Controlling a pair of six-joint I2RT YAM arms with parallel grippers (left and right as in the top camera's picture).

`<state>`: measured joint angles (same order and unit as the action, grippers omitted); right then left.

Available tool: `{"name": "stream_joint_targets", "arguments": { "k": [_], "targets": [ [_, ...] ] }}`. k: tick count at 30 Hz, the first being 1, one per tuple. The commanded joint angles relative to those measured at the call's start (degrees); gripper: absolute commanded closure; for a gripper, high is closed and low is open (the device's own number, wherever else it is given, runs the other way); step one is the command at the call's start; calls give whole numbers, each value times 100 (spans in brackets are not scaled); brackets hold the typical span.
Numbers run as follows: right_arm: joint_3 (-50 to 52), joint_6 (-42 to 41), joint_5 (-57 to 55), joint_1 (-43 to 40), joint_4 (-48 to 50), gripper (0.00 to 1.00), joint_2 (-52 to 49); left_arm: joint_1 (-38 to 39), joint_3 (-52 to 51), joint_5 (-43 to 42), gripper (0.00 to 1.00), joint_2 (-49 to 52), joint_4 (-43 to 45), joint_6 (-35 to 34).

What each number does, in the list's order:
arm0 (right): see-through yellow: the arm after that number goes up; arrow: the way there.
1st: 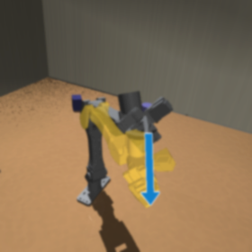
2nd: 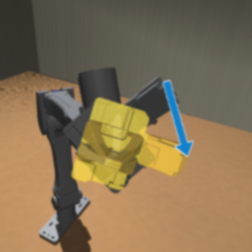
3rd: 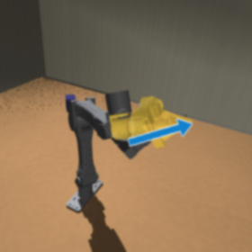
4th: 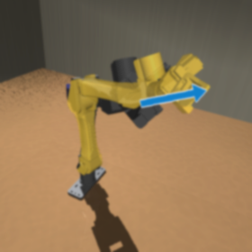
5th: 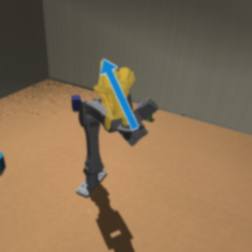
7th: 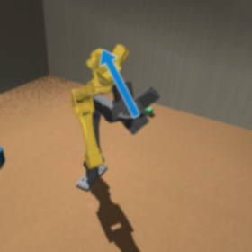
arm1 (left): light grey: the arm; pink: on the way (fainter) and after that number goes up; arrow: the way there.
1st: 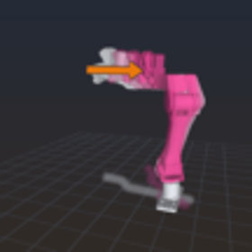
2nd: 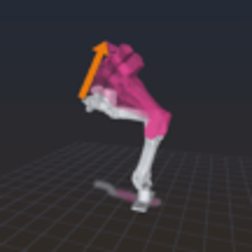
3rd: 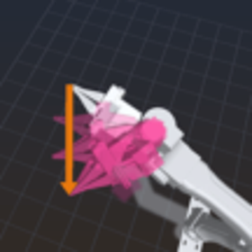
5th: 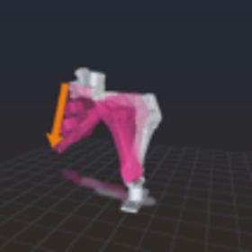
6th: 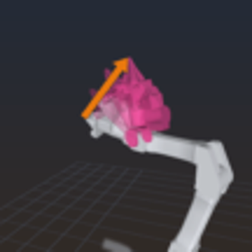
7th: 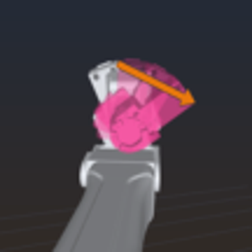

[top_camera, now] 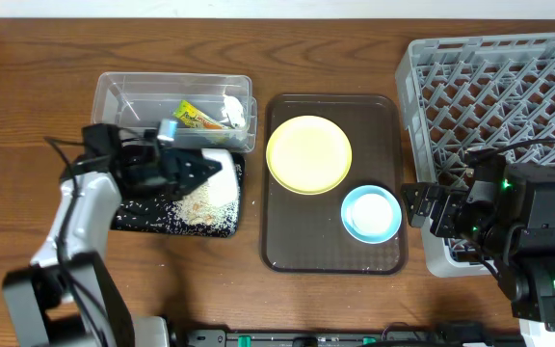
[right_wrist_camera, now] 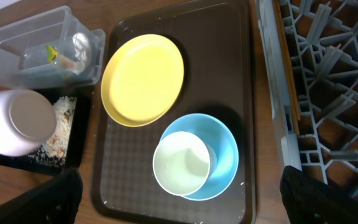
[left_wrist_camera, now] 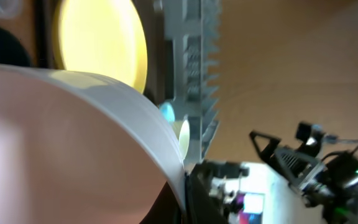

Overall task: Sort waste into correct bins and load items into the dishwasher rack
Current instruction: 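Set the empty pink bowl back on the brown tray and release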

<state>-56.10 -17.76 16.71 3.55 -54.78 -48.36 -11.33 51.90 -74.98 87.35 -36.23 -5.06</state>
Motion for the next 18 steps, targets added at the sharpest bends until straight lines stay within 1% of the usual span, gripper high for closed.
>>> {"name": "stream_joint_targets", "arguments": {
  "k": [1,5,8,9,11,12,14,18],
  "targets": [
    [-98,66,-20,-90,17,1,-4,765,74,1421,94,-769,-31,-695],
    [-98,66,-20,-90,15,1,-4,2321,74,3827,94,-1427,-13,-1292],
    [-98,63,-17,-90,13,1,-4,3571,72,5475,94,-1464,13,-1646],
    [-98,63,-17,-90,11,1,-2,3912,72,5834,94,-1408,55,-1735],
    [-98,63,-17,-90,9,1,-2,4614,72,6395,94,-1200,273,-1781],
    [-98,63,-17,-90,9,1,-4,4865,72,6529,94,-1080,413,-1781],
    [-98,63,-17,-90,9,1,-4,5289,72,6669,94,-796,737,-1779],
    [-98,63,-17,-90,11,1,-4,5853,72,6690,93,-236,1244,-1906]
  ]
}}
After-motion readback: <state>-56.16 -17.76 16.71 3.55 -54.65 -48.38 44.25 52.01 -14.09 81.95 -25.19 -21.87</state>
